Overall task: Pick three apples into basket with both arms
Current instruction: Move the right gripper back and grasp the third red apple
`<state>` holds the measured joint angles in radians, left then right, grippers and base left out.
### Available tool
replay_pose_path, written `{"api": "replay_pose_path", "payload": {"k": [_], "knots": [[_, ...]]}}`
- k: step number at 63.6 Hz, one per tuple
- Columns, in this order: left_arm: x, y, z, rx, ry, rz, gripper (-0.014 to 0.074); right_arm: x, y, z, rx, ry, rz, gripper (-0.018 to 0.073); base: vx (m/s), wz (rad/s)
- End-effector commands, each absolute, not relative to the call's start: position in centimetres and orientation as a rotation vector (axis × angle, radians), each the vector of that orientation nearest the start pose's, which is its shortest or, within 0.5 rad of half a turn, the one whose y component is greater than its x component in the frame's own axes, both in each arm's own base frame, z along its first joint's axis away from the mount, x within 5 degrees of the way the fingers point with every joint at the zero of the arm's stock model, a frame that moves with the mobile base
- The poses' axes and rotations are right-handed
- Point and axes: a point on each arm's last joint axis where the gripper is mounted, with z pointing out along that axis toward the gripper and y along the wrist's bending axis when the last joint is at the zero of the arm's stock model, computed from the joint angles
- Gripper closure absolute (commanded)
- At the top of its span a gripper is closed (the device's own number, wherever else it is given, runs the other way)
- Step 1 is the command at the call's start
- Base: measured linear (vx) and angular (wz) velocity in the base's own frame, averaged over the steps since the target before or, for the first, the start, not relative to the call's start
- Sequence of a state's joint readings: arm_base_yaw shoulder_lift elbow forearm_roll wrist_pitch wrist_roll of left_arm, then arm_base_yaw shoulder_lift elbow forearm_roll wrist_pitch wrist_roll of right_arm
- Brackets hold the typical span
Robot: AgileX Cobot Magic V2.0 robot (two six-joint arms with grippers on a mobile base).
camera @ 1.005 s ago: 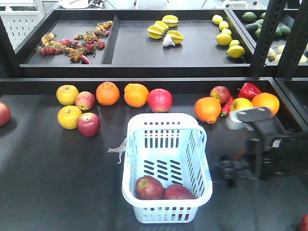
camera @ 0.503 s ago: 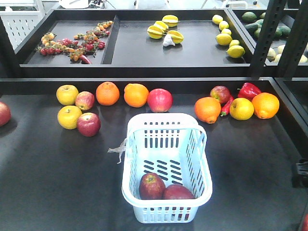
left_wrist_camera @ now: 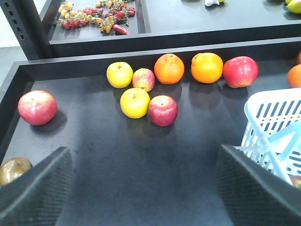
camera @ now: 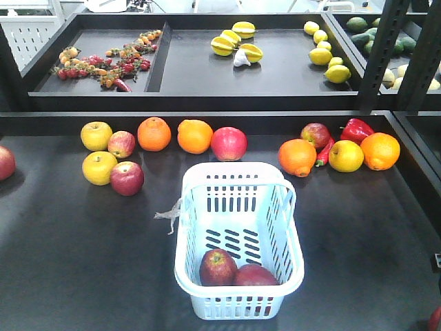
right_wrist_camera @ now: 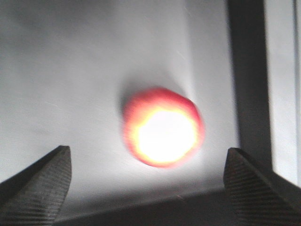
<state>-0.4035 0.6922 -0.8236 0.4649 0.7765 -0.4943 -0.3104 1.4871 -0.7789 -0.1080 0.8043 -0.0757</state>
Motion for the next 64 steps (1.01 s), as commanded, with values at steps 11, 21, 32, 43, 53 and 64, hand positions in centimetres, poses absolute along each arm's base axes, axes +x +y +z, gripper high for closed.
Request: {"api": "replay_pose_path", "payload": {"k": [11, 21, 32, 43, 53, 64], "knots": [[12.5, -2.3, 37.9, 0.072, 1.967, -0.033, 0.0010, 23.9, -8.8, 18.3, 0.247, 3.031, -0.192, -0.0061, 0.00, 0.00], [12.5, -2.3, 37.9, 0.072, 1.967, -0.033, 0.0010, 24.2, -8.9, 16.9, 0.246, 3.086, -0.176, -0.0058, 0.00, 0.00], [12.5, -2.3, 37.9, 0.072, 1.967, -0.033, 0.0010, 24.5, -9.1, 15.4, 0.234, 3.138, -0.167, -0.0057, 0.00, 0.00], [12.5, -2.3, 37.9, 0.072, 1.967, -0.033, 0.0010, 24.7, -9.2, 13.7, 0.216, 3.190, -0.166, -0.0057, 0.00, 0.00], [12.5, -2.3, 37.9, 0.072, 1.967, -0.033, 0.0010, 25.0, -9.4, 12.4, 0.209, 3.214, -0.164, -0.0053, 0.00, 0.00], [12.5, -2.3, 37.9, 0.072, 1.967, -0.033, 0.0010, 25.3, -9.5, 11.1, 0.200, 3.216, -0.162, -0.0050, 0.00, 0.00]]}}
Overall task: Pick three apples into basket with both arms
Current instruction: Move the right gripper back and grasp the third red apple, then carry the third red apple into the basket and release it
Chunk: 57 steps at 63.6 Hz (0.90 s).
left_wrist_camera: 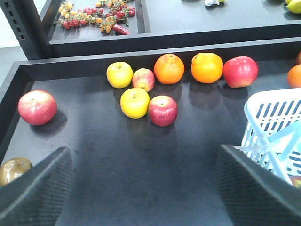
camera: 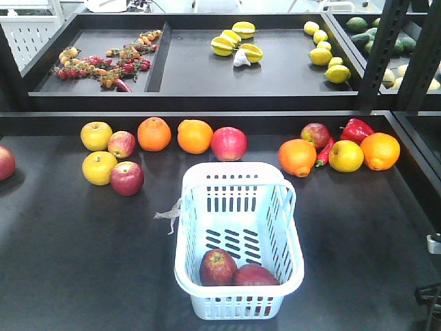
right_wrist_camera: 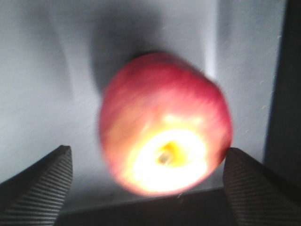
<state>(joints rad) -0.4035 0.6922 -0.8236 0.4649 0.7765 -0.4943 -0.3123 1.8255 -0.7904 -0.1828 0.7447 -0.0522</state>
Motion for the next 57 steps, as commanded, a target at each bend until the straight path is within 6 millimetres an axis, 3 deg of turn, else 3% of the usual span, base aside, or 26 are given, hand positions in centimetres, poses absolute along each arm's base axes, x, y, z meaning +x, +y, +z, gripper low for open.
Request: {"api": "replay_pose_path", "payload": {"k": [1, 21, 32, 44, 57], "knots": [[12.5, -2.3, 37.9, 0.072, 1.967, -0.033, 0.0010, 25.3, -9.5, 11.0, 0.199, 3.219, -0.161, -0.0050, 0.00, 0.00], [12.5, -2.3, 37.9, 0.072, 1.967, -0.033, 0.0010, 25.5, -9.5, 8.6, 0.191, 3.266, -0.134, -0.0026, 0.00, 0.00], [12.5, -2.3, 37.9, 0.072, 1.967, -0.033, 0.0010, 25.4, -9.4, 8.2, 0.194, 3.279, -0.126, 0.0080, 0.00, 0.00], [12.5, -2.3, 37.9, 0.072, 1.967, -0.033, 0.0010, 25.6, -9.5, 8.5, 0.219, 3.263, -0.130, 0.0247, 0.00, 0.00], [12.5, -2.3, 37.9, 0.072, 1.967, -0.033, 0.0010, 25.8, -9.3, 11.1, 0.270, 3.163, -0.127, 0.0279, 0.00, 0.00]]}}
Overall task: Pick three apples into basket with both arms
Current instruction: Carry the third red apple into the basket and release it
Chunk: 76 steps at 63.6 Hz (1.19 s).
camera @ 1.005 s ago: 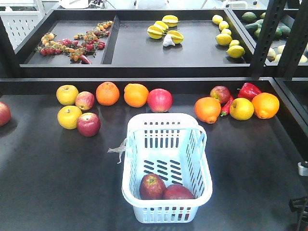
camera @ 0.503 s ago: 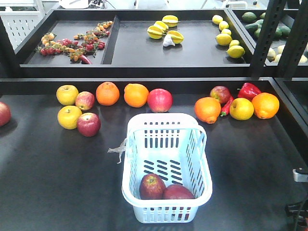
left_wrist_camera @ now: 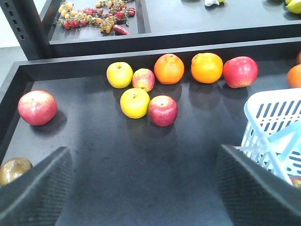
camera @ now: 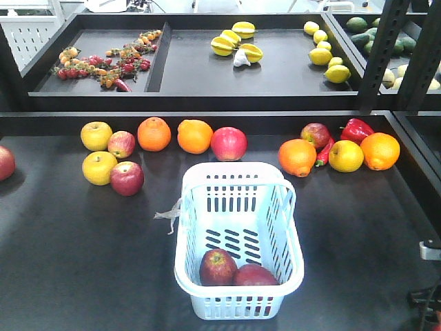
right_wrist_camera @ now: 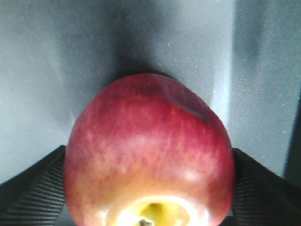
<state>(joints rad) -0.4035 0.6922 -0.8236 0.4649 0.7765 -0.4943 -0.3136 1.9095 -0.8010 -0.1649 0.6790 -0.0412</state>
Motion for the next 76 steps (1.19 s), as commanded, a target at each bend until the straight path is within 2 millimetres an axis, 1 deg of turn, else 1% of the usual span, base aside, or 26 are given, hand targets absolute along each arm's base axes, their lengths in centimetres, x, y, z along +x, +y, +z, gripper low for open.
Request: {"api": "replay_pose_path", "payload": {"k": [1, 5, 9, 16, 17, 24, 25, 26, 32, 36, 39, 46, 54, 61, 68, 73, 76], "knots": [[12.5, -2.3, 37.9, 0.072, 1.967, -0.033, 0.0010, 25.8, -9.3, 11.4, 0.272, 3.151, -0.128, 0.0279, 0.00, 0.00], [12.5, -2.3, 37.9, 0.072, 1.967, -0.033, 0.0010, 26.0, -9.0, 12.7, 0.287, 3.099, -0.111, 0.0279, 0.00, 0.00], [12.5, -2.3, 37.9, 0.072, 1.967, -0.033, 0.0010, 26.1, -8.3, 14.4, 0.249, 3.039, -0.103, 0.0279, 0.00, 0.00], [12.5, -2.3, 37.9, 0.072, 1.967, -0.033, 0.0010, 26.3, -6.1, 17.4, 0.132, 2.929, -0.080, 0.0279, 0.00, 0.00], [12.5, -2.3, 37.9, 0.072, 1.967, -0.033, 0.0010, 26.3, -5.9, 17.6, 0.121, 2.921, -0.075, 0.0279, 0.00, 0.00], [12.5, -2.3, 37.9, 0.072, 1.967, -0.033, 0.0010, 25.9, -2.8, 20.7, -0.036, 2.808, -0.063, 0.0279, 0.00, 0.00], [12.5, -2.3, 37.9, 0.072, 1.967, -0.033, 0.0010, 25.8, -2.1, 21.3, -0.070, 2.786, -0.060, 0.0279, 0.00, 0.00], [12.5, -2.3, 37.9, 0.072, 1.967, -0.033, 0.0010, 25.8, -1.9, 21.5, -0.082, 2.778, -0.058, 0.0279, 0.00, 0.00], [12.5, -2.3, 37.9, 0.072, 1.967, -0.033, 0.0010, 24.7, 1.3, 23.9, -0.245, 2.675, -0.030, 0.0279, 0.00, 0.00], [12.5, -2.3, 37.9, 0.072, 1.967, -0.033, 0.0010, 24.0, 2.8, 25.0, -0.305, 2.629, 0.010, 0.0279, 0.00, 0.00], [12.5, -2.3, 37.9, 0.072, 1.967, -0.033, 0.0010, 23.1, 4.5, 26.1, -0.377, 2.573, 0.055, 0.0279, 0.00, 0.00], [12.5, -2.3, 37.9, 0.072, 1.967, -0.033, 0.0010, 21.6, 7.1, 27.6, -0.472, 2.487, 0.153, 0.0279, 0.00, 0.00], [12.5, -2.3, 37.9, 0.072, 1.967, -0.033, 0.0010, 20.8, 9.9, 28.3, -0.572, 2.383, 0.247, 0.0279, 0.00, 0.00], [12.5, -2.3, 37.9, 0.072, 1.967, -0.033, 0.0010, 20.9, 12.1, 28.0, -0.652, 2.310, 0.290, 0.0279, 0.00, 0.00], [12.5, -2.3, 37.9, 0.072, 1.967, -0.033, 0.0010, 21.7, 14.1, 26.7, -0.701, 2.282, 0.314, 0.0277, 0.00, 0.00], [12.5, -2.3, 37.9, 0.072, 1.967, -0.033, 0.0010, 22.6, 14.8, 25.6, -0.697, 2.286, 0.317, 0.0260, 0.00, 0.00], [12.5, -2.3, 37.9, 0.072, 1.967, -0.033, 0.0010, 23.2, 15.3, 24.9, -0.693, 2.283, 0.315, 0.0236, 0.00, 0.00]]}}
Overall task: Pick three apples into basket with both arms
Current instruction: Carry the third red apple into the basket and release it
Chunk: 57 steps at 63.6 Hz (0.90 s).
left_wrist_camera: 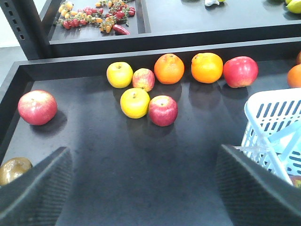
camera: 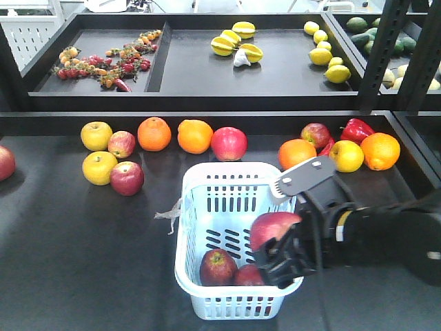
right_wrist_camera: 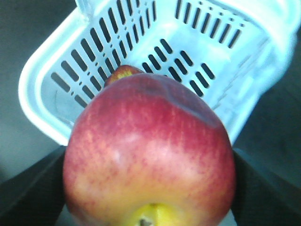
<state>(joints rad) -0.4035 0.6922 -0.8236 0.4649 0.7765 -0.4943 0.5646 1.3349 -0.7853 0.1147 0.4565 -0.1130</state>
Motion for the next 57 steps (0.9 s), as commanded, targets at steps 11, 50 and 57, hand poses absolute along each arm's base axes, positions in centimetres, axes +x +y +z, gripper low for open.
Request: {"api": "replay_pose_path", "payload": {"k": [11, 50, 57], "knots": [[12.5, -2.3, 37.9, 0.072, 1.967, -0.033, 0.0010, 24.5, 16.0, 23.5, -0.679, 2.264, 0.310, 0.0082, 0.00, 0.00], [12.5, -2.3, 37.9, 0.072, 1.967, -0.033, 0.0010, 24.7, 16.1, 23.1, -0.679, 2.264, 0.307, -0.0094, 0.00, 0.00], [12.5, -2.3, 37.9, 0.072, 1.967, -0.033, 0.0010, 24.6, 16.0, 23.1, -0.698, 2.274, 0.295, -0.0092, 0.00, 0.00]]}}
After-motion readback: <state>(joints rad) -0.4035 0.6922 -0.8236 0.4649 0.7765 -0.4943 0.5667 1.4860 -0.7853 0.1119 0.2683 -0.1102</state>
